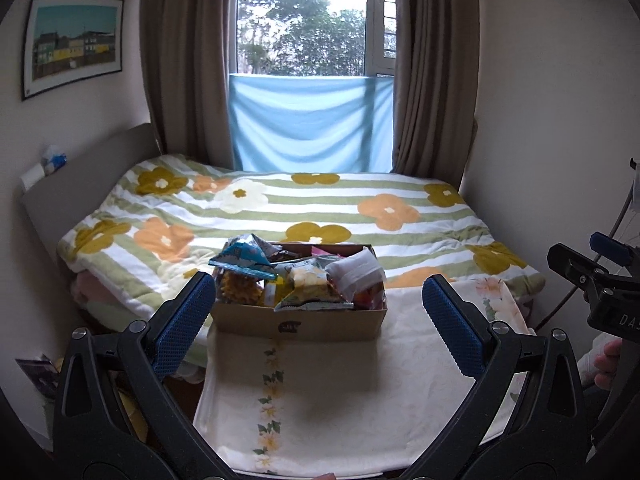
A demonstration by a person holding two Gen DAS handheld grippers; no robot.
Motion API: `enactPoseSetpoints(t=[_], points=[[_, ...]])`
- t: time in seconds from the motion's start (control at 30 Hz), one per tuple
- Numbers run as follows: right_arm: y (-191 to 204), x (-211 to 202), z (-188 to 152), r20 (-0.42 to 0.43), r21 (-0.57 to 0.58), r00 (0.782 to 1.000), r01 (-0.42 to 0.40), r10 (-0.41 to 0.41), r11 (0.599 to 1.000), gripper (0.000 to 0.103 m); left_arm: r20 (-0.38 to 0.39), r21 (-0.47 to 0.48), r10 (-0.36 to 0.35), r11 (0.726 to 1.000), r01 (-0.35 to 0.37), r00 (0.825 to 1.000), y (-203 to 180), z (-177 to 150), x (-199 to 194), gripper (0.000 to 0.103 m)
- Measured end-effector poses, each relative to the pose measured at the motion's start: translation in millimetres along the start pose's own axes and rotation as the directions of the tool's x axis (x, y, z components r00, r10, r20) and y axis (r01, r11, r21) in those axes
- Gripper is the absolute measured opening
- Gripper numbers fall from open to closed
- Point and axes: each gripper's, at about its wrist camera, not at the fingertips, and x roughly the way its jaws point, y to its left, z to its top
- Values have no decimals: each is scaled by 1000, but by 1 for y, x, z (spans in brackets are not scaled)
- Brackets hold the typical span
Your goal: Organize snacks
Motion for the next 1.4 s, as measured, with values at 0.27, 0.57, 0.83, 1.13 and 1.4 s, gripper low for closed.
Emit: enactPoseSetpoints(t=[0.27, 0.57, 0.83, 1.13, 1.4], points=[[-8, -39, -28, 35, 0, 997, 63, -63, 998, 103, 42, 4, 10, 1000, -10, 999, -19, -28, -39, 103], [-13, -52, -41, 36, 23, 996, 78, -79, 997, 103, 64, 21, 28, 999, -29, 998, -31, -34, -60, 103], [-13, -57, -41, 45, 24, 995, 84, -85, 996, 103, 74, 30, 28, 999, -30, 997, -33, -34, -66, 103], [-12, -57, -42, 40, 17, 994, 99, -99, 995, 103, 75, 24, 51, 998, -52, 996, -32, -34, -66, 103], [-14, -55, -43, 28, 23, 994, 105, -105, 994, 103, 70, 30, 51, 998, -53, 996, -31, -34, -66, 103]])
